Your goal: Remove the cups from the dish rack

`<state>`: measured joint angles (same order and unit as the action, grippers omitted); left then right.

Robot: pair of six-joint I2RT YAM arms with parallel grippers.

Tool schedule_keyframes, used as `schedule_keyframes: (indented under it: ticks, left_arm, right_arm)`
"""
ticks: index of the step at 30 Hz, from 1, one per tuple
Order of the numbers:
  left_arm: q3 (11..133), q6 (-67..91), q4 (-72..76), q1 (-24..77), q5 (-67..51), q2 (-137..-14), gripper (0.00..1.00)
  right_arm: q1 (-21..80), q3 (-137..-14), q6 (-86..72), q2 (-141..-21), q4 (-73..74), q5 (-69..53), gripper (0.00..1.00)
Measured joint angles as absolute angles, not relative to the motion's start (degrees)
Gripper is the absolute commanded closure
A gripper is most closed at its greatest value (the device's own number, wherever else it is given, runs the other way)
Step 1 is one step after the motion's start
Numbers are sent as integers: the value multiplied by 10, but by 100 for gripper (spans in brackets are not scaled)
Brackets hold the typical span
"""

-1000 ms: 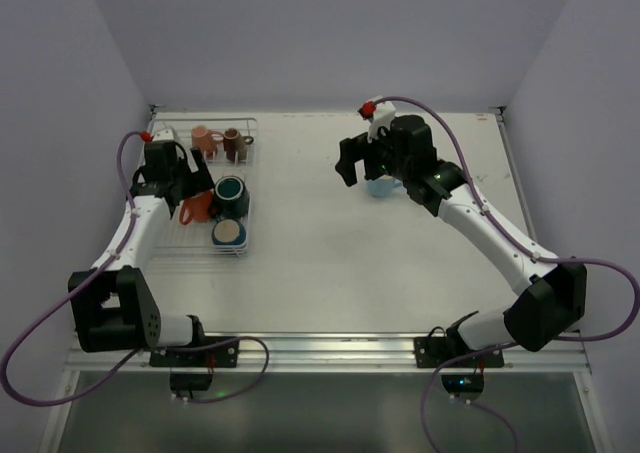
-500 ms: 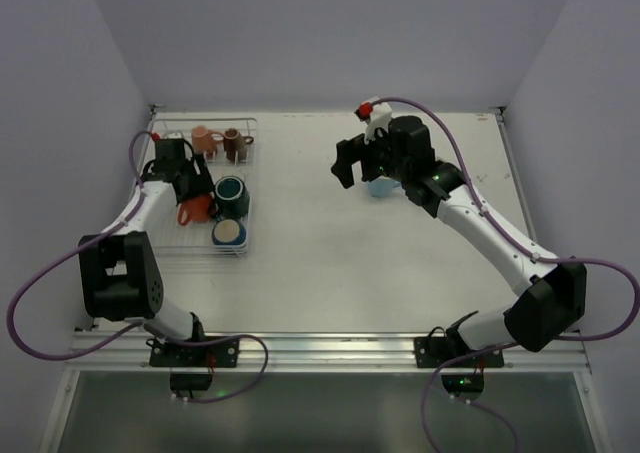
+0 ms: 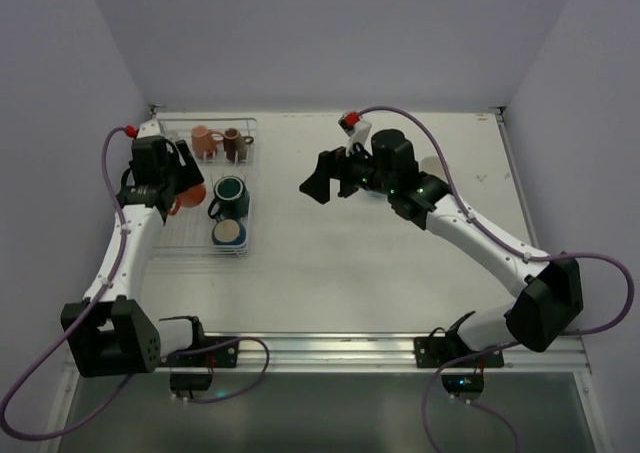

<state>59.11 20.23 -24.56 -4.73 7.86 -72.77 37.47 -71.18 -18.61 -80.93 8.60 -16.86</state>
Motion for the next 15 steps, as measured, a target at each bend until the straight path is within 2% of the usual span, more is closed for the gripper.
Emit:
schedule_keyframes:
  ticks: [4, 8, 15]
  left_arm:
    - [589, 208, -252, -48, 75, -679, 88]
    - [589, 221, -266, -48, 48, -632, 88]
    - [583, 298, -248, -48, -102, -542, 88]
  right_arm:
    - [399, -698, -258, -818, 39, -204, 1]
    - [425, -668, -362, -833, -83, -256, 2]
    - [436, -645, -497, -908, -283, -349, 6]
